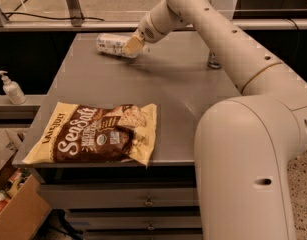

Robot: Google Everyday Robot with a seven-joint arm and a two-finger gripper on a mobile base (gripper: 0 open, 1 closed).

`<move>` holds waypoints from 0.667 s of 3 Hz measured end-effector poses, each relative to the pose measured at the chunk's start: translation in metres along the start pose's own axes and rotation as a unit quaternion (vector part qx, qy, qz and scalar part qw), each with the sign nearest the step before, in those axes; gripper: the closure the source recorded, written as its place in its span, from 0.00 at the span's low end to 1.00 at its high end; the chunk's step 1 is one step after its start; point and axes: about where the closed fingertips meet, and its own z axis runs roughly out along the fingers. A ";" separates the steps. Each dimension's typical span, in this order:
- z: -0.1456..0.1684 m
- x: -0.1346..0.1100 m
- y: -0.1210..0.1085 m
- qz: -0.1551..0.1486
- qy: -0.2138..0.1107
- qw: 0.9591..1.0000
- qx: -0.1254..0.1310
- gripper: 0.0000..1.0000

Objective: Move blue plastic bottle near redbull can

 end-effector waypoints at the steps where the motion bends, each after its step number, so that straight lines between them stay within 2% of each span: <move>1: -0.028 0.001 0.007 0.000 -0.010 1.000 -0.003 0.87; 2: -0.058 0.006 0.017 -0.004 -0.013 1.000 -0.008 1.00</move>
Offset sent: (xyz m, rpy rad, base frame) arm -0.0728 -0.0658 0.0571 0.0277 -0.0205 0.0310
